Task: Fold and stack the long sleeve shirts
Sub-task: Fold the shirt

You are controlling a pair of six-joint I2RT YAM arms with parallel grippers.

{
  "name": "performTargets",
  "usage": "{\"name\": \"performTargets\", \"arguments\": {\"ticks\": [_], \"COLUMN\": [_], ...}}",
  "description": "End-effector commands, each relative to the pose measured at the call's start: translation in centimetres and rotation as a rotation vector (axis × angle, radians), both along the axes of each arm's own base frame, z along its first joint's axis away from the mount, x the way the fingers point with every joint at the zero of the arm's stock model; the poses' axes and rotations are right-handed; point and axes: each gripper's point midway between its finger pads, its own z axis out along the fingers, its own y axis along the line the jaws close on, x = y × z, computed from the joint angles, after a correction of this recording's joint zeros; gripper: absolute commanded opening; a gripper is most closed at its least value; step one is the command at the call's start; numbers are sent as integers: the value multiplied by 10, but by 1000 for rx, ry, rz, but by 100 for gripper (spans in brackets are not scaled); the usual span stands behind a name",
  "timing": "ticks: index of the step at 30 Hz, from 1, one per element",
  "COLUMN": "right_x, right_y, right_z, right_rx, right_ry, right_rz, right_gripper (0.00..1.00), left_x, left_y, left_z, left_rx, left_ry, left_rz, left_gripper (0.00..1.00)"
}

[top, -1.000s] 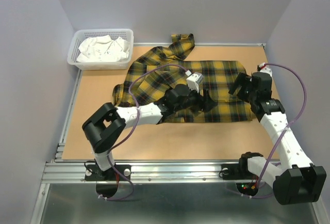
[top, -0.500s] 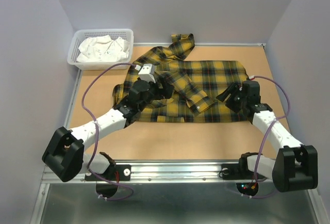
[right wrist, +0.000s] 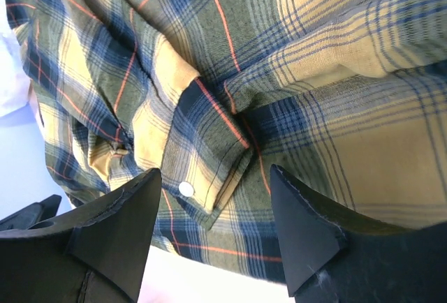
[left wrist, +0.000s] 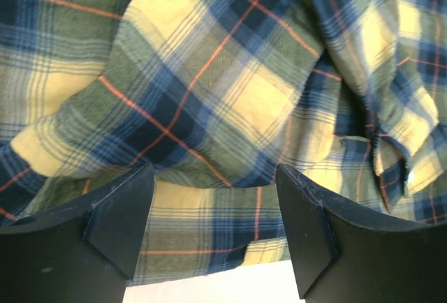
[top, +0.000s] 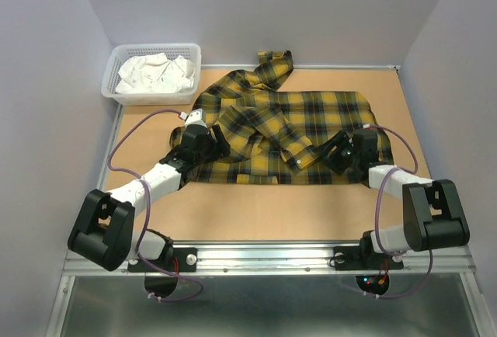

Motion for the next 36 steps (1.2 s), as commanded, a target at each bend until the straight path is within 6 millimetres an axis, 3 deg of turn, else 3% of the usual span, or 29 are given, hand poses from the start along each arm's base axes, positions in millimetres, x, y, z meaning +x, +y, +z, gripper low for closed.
{"name": "performTargets", "arguments": {"ticks": [1, 9, 24, 28, 31, 36], "right_x": [14, 17, 22, 24, 27, 32], "right_y": [12, 15, 13, 14, 14, 18], "right_z": [10, -1, -15, -10, -3, 23], "right_rx": [60, 40, -11, -13, -21, -29], "right_ry": [-106, -112, -117, -141, -167, -225], "right_rz": [21, 45, 77, 89, 98, 136], "right_gripper": [68, 67, 52, 44, 32, 5], "left_x": [2, 2, -3, -4, -4, -5], "left_y": [4, 22, 44, 45, 46, 48], "left_z": [0, -5, -25, -31, -37, -42], "left_rx": [-11, 11, 34, 39, 43, 45], "left_ry": [24, 62, 139, 162, 181, 201], "left_rz": [14, 50, 106, 108, 114, 125], "left_gripper": [81, 81, 81, 81, 81, 80]}}
